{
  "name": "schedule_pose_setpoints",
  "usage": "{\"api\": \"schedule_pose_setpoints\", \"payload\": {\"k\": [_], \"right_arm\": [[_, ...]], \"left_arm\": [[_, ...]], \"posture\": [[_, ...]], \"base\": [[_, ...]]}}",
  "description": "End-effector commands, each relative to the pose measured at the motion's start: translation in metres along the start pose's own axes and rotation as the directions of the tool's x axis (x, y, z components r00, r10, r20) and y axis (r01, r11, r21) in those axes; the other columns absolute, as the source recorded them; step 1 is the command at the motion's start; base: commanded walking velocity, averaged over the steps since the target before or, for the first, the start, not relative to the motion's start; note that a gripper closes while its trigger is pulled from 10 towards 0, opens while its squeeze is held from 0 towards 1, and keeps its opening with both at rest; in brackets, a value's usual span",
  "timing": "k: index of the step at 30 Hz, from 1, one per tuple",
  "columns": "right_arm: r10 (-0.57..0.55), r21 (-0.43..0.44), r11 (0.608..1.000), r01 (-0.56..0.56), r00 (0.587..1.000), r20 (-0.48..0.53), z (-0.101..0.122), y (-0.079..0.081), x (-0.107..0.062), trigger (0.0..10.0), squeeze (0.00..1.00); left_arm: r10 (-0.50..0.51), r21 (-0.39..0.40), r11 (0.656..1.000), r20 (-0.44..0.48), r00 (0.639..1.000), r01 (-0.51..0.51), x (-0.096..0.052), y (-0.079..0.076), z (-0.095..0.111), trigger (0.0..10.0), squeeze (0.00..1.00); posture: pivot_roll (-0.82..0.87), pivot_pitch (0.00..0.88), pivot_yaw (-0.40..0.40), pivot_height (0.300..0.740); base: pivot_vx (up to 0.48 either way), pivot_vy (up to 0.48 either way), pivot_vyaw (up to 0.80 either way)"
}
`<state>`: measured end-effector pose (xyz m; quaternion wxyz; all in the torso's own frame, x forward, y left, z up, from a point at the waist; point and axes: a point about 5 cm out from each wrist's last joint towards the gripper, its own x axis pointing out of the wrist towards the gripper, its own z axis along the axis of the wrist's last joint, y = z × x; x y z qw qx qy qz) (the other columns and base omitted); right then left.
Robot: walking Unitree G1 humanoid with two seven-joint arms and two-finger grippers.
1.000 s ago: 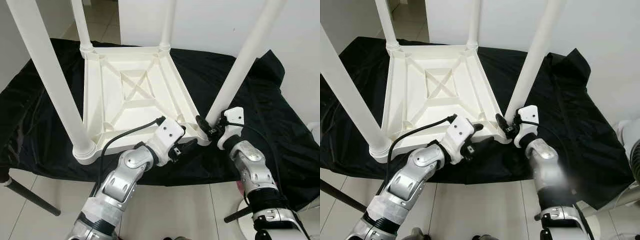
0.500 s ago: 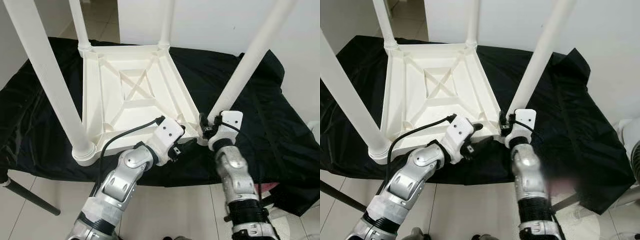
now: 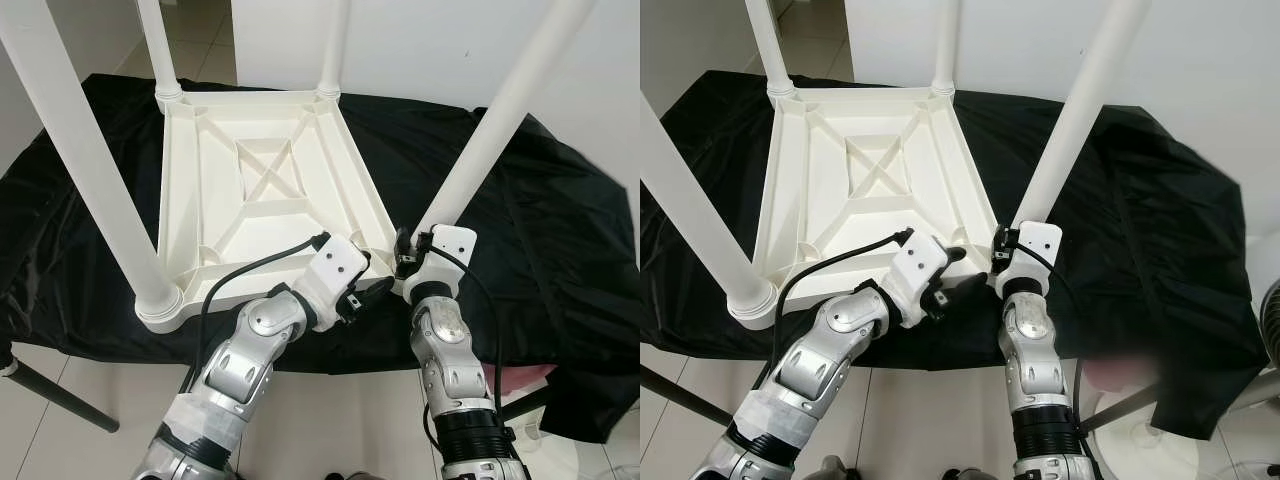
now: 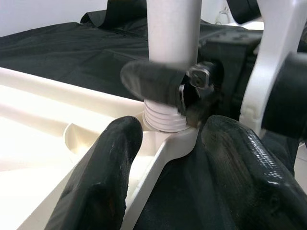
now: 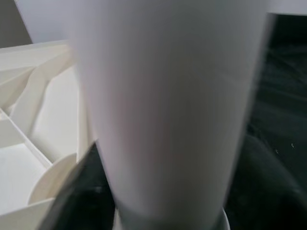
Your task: Building children table
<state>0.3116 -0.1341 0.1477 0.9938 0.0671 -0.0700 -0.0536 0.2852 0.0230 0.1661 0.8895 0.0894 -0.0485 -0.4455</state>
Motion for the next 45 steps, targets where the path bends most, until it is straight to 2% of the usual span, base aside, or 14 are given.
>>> {"api": "schedule_pose_setpoints", "payload": {"k": [1,10,20,21,26,28,32,38,39,40,41,43,44,45], "right_arm": [[-0.014,0.007,1.0,0.014,1.0,-0.009,-0.001,-0.005,-0.003,10.0,1.0],[0.044,0.002,0.999,-0.044,0.999,0.027,0.003,-0.01,-0.003,10.0,1.0],[0.199,-0.05,0.979,-0.196,0.978,0.058,0.011,-0.036,0.006,10.0,1.0],[0.257,-0.069,0.965,-0.253,0.965,0.049,0.013,-0.039,0.01,10.0,0.0],[0.368,-0.091,0.927,-0.364,0.929,0.025,0.014,-0.042,0.014,10.0,0.0],[0.484,-0.111,0.868,-0.483,0.875,-0.017,0.01,-0.039,0.015,10.0,0.0],[0.578,-0.12,0.805,-0.581,0.814,-0.064,0.005,-0.036,0.017,10.0,0.0],[0.605,-0.13,0.781,-0.61,0.792,-0.082,0.003,-0.036,0.019,10.0,0.0],[0.603,-0.137,0.781,-0.609,0.793,-0.087,0.003,-0.038,0.022,5.4,0.0],[0.603,-0.137,0.781,-0.609,0.793,-0.087,0.003,-0.038,0.022,5.4,0.0],[0.599,-0.14,0.783,-0.606,0.796,-0.089,0.003,-0.04,0.025,3.8,0.0],[0.599,-0.14,0.783,-0.606,0.796,-0.089,0.003,-0.04,0.025,3.8,0.0],[0.599,-0.141,0.783,-0.606,0.795,-0.093,0.002,-0.041,0.026,0.0,0.0],[0.597,-0.139,0.785,-0.604,0.797,-0.097,0.001,-0.044,0.027,0.0,0.0]], "left_arm": [[0.02,-0.006,1.0,-0.018,1.0,-0.02,0.002,0.0,-0.002,10.0,0.0],[0.02,-0.007,1.0,-0.014,1.0,-0.02,0.002,0.0,-0.002,10.0,0.0],[0.015,-0.005,1.0,-0.012,1.0,-0.015,0.003,0.0,-0.001,10.0,0.0],[0.013,-0.005,1.0,-0.012,1.0,-0.014,0.004,0.0,-0.001,10.0,0.0],[0.011,-0.004,1.0,-0.011,1.0,-0.011,0.005,0.001,0.0,10.0,0.0],[0.011,-0.003,1.0,-0.008,1.0,-0.011,0.005,0.002,0.0,10.0,0.0],[0.009,0.0,1.0,-0.006,1.0,-0.009,0.006,0.002,0.001,10.0,0.0],[0.008,0.001,1.0,-0.005,1.0,-0.008,0.006,0.002,0.001,10.0,0.0],[0.009,0.003,1.0,-0.004,1.0,-0.009,0.007,0.002,0.002,10.0,0.0],[0.009,0.003,1.0,-0.004,1.0,-0.009,0.007,0.002,0.002,10.0,0.0],[0.01,0.003,1.0,-0.003,1.0,-0.01,0.007,0.003,0.002,10.0,0.0],[0.01,0.003,1.0,-0.003,1.0,-0.01,0.007,0.003,0.002,10.0,0.0],[0.012,0.004,1.0,-0.002,1.0,-0.012,0.007,0.003,0.003,10.0,0.0],[0.015,0.004,1.0,-0.001,1.0,-0.015,0.007,0.004,0.003,10.0,0.0]], "posture": [[-0.01,0.091,-0.066,0.74],[-0.01,0.089,-0.066,0.74],[-0.01,0.089,-0.062,0.74],[-0.01,0.085,-0.061,0.74],[-0.01,0.083,-0.06,0.74],[-0.01,0.078,-0.058,0.74],[-0.01,0.072,-0.056,0.74],[-0.01,0.07,-0.055,0.74],[0.0,0.066,-0.058,0.74],[0.0,0.066,-0.058,0.74],[0.0,0.066,-0.06,0.74],[0.0,0.066,-0.06,0.74],[0.0,0.065,-0.061,0.74],[0.0,0.066,-0.062,0.74]], "base": [[0.0,0.0,0.0],[0.0,0.0,0.0],[0.0,0.0,0.0],[0.0,0.0,0.0],[0.0,0.0,0.0],[0.0,0.0,0.0],[0.0,0.0,0.0],[0.0,0.0,0.0],[0.0,0.0,0.0],[0.0,0.0,0.0],[0.0,0.0,0.0],[0.0,0.0,0.0],[0.0,0.0,0.0],[0.0,0.0,0.0]]}}
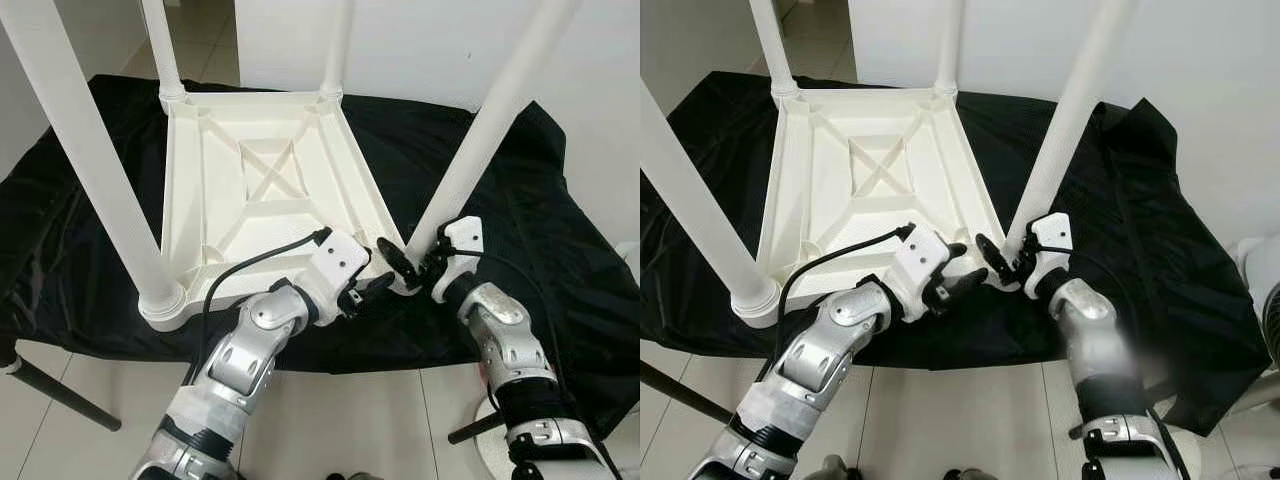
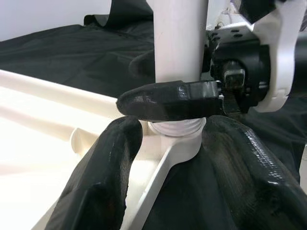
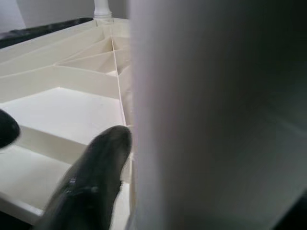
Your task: Building children table
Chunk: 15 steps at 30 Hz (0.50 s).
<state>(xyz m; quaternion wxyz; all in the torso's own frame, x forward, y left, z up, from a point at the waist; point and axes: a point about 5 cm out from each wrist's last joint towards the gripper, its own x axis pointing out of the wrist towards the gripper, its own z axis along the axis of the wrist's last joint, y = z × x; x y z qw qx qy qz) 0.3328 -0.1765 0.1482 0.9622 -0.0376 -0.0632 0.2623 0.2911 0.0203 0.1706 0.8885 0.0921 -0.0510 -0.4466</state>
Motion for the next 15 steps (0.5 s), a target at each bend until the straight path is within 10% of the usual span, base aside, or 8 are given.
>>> {"api": "schedule_pose_setpoints", "payload": {"k": [1,3,4,5,6,15], "right_arm": [[-0.003,0.002,1.0,0.003,1.0,-0.012,-0.0036,-0.005,-0.0028,0.0,0.0],[-0.003,0.004,1.0,0.003,1.0,-0.014,-0.0045,-0.006,-0.0034,0.0,0.0],[-0.014,0.019,1.0,0.014,1.0,-0.011,-0.0048,-0.0063,-0.0041,4.2,0.0],[-0.014,0.019,1.0,0.014,1.0,-0.011,-0.0048,-0.0063,-0.0041,4.2,0.0],[-0.021,0.033,0.999,0.021,1.0,-0.002,-0.0049,-0.0052,-0.0046,10.0,0.0],[-0.079,0.021,0.997,0.079,0.997,-0.011,-0.0072,-0.0033,-0.005,10.0,0.0]], "left_arm": [[0.019,-0.003,1.0,-0.003,1.0,-0.019,0.0015,0.0001,-0.001,10.0,0.0],[0.021,-0.003,1.0,-0.004,1.0,-0.021,0.0015,0.0002,-0.0011,10.0,0.0],[0.021,-0.003,1.0,-0.004,1.0,-0.021,0.0015,-0.0001,-0.0013,10.0,0.0],[0.021,-0.003,1.0,-0.004,1.0,-0.021,0.0015,-0.0001,-0.0013,10.0,0.0],[0.02,-0.006,1.0,-0.004,1.0,-0.02,0.0014,-0.0007,-0.0015,10.0,0.0],[0.015,-0.009,1.0,-0.007,1.0,-0.015,0.0009,-0.0022,-0.0024,10.0,0.0]], "posture": [[0.0,0.066,-0.063,0.74],[0.0,0.066,-0.063,0.74],[0.0,0.068,-0.063,0.74],[0.0,0.068,-0.063,0.74],[0.0,0.071,-0.062,0.74],[-0.01,0.076,-0.062,0.74]], "base": [[0.0,0.0,0.0],[0.0,0.0,0.0],[0.0,0.0,0.0],[0.0,0.0,0.0],[0.0,0.0,0.0],[0.0,0.0,0.0]]}}
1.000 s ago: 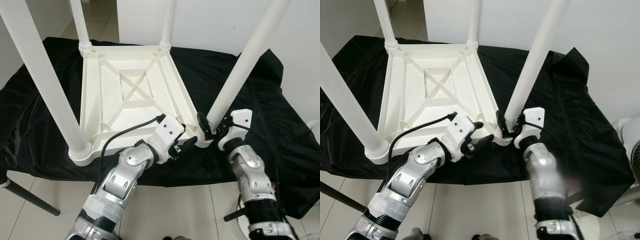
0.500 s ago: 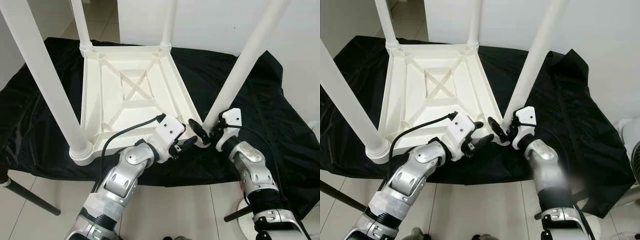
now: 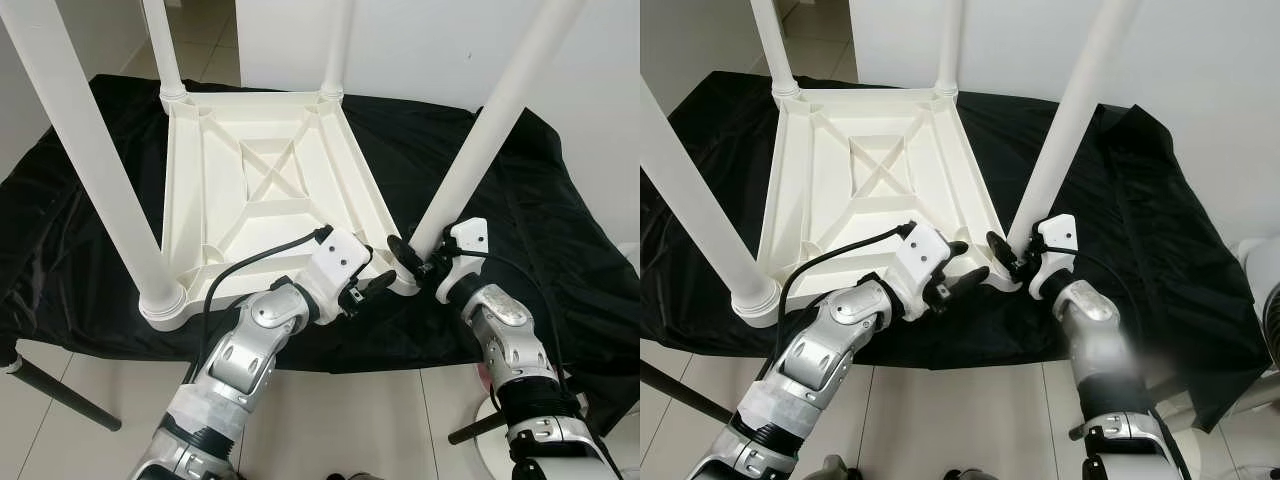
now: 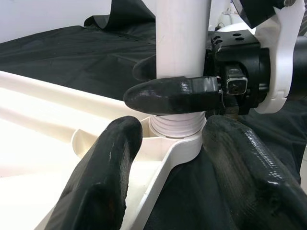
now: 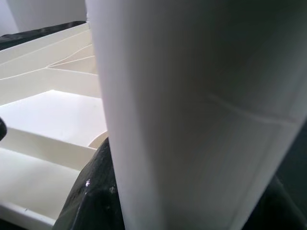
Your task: Building children table
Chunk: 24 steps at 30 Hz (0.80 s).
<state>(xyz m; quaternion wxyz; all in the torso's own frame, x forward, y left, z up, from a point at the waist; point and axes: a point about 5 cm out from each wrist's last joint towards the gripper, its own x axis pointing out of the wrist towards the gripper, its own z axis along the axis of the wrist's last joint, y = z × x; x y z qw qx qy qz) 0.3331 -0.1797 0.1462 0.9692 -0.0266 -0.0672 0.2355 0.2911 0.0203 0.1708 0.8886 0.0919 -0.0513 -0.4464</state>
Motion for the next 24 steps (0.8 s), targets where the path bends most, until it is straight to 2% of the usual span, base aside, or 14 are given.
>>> {"api": "schedule_pose_setpoints", "payload": {"k": [1,4,8,12,13,16,17,18,20,21,22,23,24], "right_arm": [[-0.063,0.004,0.998,0.063,0.998,-0.031,-0.006,-0.001,-0.003,10.0,0.0],[-0.181,0.044,0.982,0.182,0.983,-0.028,-0.005,0.0,-0.001,10.0,0.0],[-0.23,0.078,0.969,0.232,0.972,-0.038,-0.005,0.004,0.0,10.0,0.0],[-0.389,0.163,0.904,0.394,0.919,-0.064,-0.006,0.012,0.001,10.0,0.0],[-0.389,0.163,0.904,0.394,0.919,-0.064,-0.006,0.012,0.001,10.0,0.0],[-0.481,0.209,0.848,0.488,0.873,-0.085,-0.008,0.019,0.001,10.0,0.0],[-0.514,0.215,0.825,0.522,0.852,-0.094,-0.008,0.023,0.0,10.0,0.0],[-0.514,0.215,0.825,0.522,0.852,-0.094,-0.008,0.023,0.0,10.0,0.0],[-0.589,0.21,0.772,0.6,0.799,-0.12,-0.011,0.032,-0.002,10.0,0.0],[-0.589,0.21,0.772,0.6,0.799,-0.12,-0.011,0.032,-0.002,10.0,0.0],[-0.617,0.207,0.749,0.63,0.776,-0.13,-0.012,0.035,-0.003,10.0,0.0],[-0.617,0.207,0.749,0.63,0.776,-0.13,-0.012,0.035,-0.003,10.0,0.0],[-0.634,0.204,0.733,0.649,0.76,-0.141,-0.013,0.041,-0.004,10.0,0.0]], "left_arm": [[0.013,-0.01,1.0,-0.008,1.0,-0.013,0.001,-0.003,-0.003,10.0,0.0],[0.009,-0.014,1.0,-0.008,1.0,-0.009,0.001,-0.004,-0.003,10.0,0.0],[0.008,-0.015,1.0,-0.008,1.0,-0.008,0.001,-0.005,-0.004,10.0,0.0],[0.004,-0.018,1.0,-0.007,1.0,-0.005,0.001,-0.006,-0.004,10.0,0.0],[0.004,-0.018,1.0,-0.007,1.0,-0.005,0.001,-0.006,-0.004,10.0,0.0],[0.002,-0.019,1.0,-0.006,1.0,-0.002,0.002,-0.007,-0.004,10.0,0.0],[0.001,-0.02,1.0,-0.006,1.0,-0.002,0.002,-0.008,-0.004,10.0,0.0],[0.001,-0.02,1.0,-0.006,1.0,-0.002,0.002,-0.008,-0.004,10.0,0.0],[0.001,-0.02,1.0,-0.007,1.0,-0.001,0.002,-0.008,-0.005,10.0,0.0],[0.001,-0.02,1.0,-0.007,1.0,-0.001,0.002,-0.008,-0.005,10.0,0.0],[0.001,-0.02,1.0,-0.007,1.0,-0.001,0.002,-0.009,-0.005,10.0,0.0],[0.001,-0.02,1.0,-0.007,1.0,-0.001,0.002,-0.009,-0.005,10.0,0.0],[0.002,-0.021,1.0,-0.008,1.0,-0.002,0.002,-0.009,-0.005,10.0,0.0]], "posture": [[-0.01,0.076,-0.063,0.74],[-0.01,0.076,-0.064,0.74],[-0.01,0.074,-0.065,0.74],[-0.01,0.07,-0.066,0.74],[-0.01,0.07,-0.066,0.74],[-0.02,0.067,-0.069,0.74],[-0.02,0.066,-0.069,0.74],[-0.02,0.066,-0.069,0.74],[-0.02,0.064,-0.073,0.74],[-0.02,0.064,-0.073,0.74],[-0.02,0.064,-0.073,0.74],[-0.02,0.064,-0.073,0.74],[-0.01,0.063,-0.075,0.74]], "base": [[0.0,0.0,0.0],[0.0,0.0,0.0],[0.0,0.0,0.0],[0.0,0.0,0.0],[0.0,0.0,0.0],[0.0,0.0,0.0],[0.0,0.0,0.0],[0.0,0.0,0.0],[0.0,0.0,0.0],[0.0,0.0,0.0],[0.0,0.0,0.0],[0.0,0.0,0.0],[0.0,0.0,0.0]]}}
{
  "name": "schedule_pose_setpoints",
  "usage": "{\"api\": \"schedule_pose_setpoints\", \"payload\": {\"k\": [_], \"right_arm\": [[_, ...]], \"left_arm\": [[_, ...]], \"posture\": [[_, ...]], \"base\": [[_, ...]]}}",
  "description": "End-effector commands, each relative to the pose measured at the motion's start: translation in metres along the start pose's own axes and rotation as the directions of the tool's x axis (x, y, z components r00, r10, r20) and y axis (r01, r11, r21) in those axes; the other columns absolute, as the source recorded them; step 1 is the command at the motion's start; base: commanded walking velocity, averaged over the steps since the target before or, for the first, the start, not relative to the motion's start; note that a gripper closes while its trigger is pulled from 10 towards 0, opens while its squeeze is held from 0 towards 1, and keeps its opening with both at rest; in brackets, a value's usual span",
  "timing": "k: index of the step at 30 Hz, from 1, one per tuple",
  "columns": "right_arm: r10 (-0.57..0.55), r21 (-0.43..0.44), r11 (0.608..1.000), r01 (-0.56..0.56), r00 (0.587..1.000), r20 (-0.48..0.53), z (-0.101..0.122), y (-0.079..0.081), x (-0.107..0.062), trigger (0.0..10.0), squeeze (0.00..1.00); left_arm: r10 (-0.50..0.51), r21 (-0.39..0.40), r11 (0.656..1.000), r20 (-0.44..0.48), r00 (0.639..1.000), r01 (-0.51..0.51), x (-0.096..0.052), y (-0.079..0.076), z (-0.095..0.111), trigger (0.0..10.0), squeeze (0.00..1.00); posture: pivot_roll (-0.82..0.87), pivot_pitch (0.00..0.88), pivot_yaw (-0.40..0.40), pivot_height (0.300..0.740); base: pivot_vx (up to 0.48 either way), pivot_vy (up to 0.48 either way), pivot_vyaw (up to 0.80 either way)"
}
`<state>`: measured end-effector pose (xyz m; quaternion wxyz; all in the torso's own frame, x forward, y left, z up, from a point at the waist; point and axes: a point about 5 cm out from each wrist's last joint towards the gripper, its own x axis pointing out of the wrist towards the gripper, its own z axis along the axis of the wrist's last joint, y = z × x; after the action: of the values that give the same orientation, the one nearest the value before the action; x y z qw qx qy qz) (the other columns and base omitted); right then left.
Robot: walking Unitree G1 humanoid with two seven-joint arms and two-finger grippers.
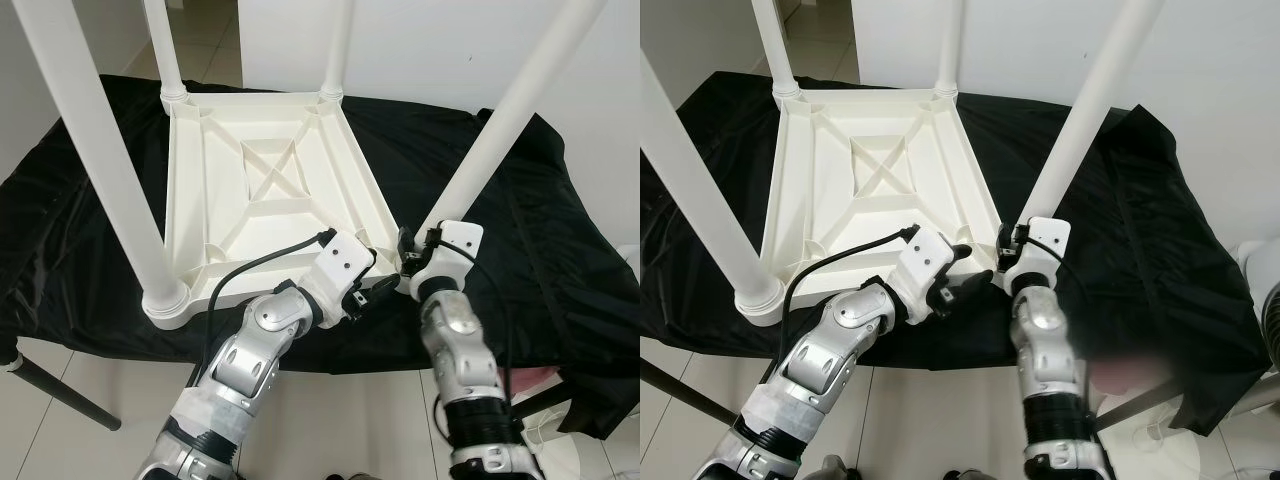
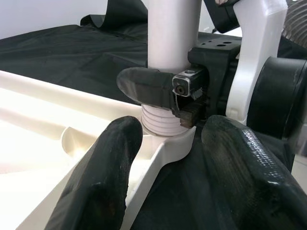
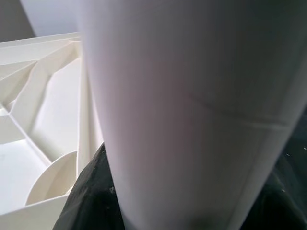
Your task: Building children table
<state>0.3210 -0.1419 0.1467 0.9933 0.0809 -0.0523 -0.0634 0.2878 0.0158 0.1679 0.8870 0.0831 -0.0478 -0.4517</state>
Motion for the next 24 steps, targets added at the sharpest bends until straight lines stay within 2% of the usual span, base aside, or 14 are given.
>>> {"api": "schedule_pose_setpoints", "payload": {"k": [1,4,8,10,14,15,17,18,24], "right_arm": [[-0.107,0.045,0.993,0.111,0.991,-0.081,-0.017,-0.003,-0.013,10.0,0.0],[-0.096,0.034,0.994,0.099,0.992,-0.078,-0.016,0.001,-0.014,10.0,0.0],[-0.099,0.016,0.995,0.1,0.993,-0.065,-0.013,-0.001,-0.013,10.0,0.0],[-0.088,-0.022,0.996,0.087,0.995,-0.045,-0.011,-0.003,-0.012,10.0,0.0],[-0.062,-0.018,0.998,0.062,0.997,-0.034,-0.01,-0.004,-0.013,10.0,0.0],[-0.053,-0.011,0.999,0.052,0.998,-0.03,-0.009,-0.005,-0.013,10.0,0.34],[-0.05,-0.008,0.999,0.05,0.998,-0.027,-0.009,-0.006,-0.014,10.0,0.34],[-0.045,-0.01,0.999,0.044,0.999,-0.023,-0.008,-0.007,-0.014,10.0,1.0],[0.05,-0.029,0.998,-0.05,0.999,-0.009,-0.007,-0.013,-0.014,10.0,1.0]], "left_arm": [[0.015,-0.003,1.0,-0.01,1.0,-0.015,0.001,-0.002,-0.003,10.0,0.0],[0.019,-0.003,1.0,-0.01,1.0,-0.019,0.001,-0.002,-0.004,10.0,0.0],[0.02,-0.002,1.0,-0.01,1.0,-0.02,0.001,-0.001,-0.004,10.0,0.0],[0.02,0.0,1.0,-0.01,1.0,-0.02,0.001,-0.001,-0.004,10.0,0.0],[0.02,0.001,1.0,-0.008,1.0,-0.02,0.001,-0.001,-0.003,10.0,0.0],[0.02,0.002,1.0,-0.008,1.0,-0.02,0.002,-0.001,-0.003,10.0,0.0],[0.019,0.003,1.0,-0.007,1.0,-0.019,0.002,-0.001,-0.003,10.0,0.0],[0.019,0.003,1.0,-0.007,1.0,-0.019,0.002,-0.002,-0.003,10.0,0.0],[0.02,0.002,1.0,-0.006,1.0,-0.02,0.002,-0.001,-0.003,10.0,0.0]], "posture": [[-0.01,0.059,-0.076,0.74],[-0.01,0.056,-0.076,0.74],[-0.01,0.053,-0.077,0.74],[-0.01,0.05,-0.077,0.74],[-0.01,0.046,-0.077,0.74],[-0.01,0.046,-0.077,0.74],[-0.01,0.045,-0.077,0.74],[-0.01,0.045,-0.077,0.74],[-0.01,0.046,-0.08,0.74]], "base": [[0.0,0.0,0.0],[0.0,0.0,0.0],[0.0,0.0,0.0],[0.0,0.0,0.0],[0.0,0.0,0.0],[0.0,0.0,0.0],[0.0,0.0,0.0],[0.0,0.0,0.0],[0.0,0.0,0.0]]}}
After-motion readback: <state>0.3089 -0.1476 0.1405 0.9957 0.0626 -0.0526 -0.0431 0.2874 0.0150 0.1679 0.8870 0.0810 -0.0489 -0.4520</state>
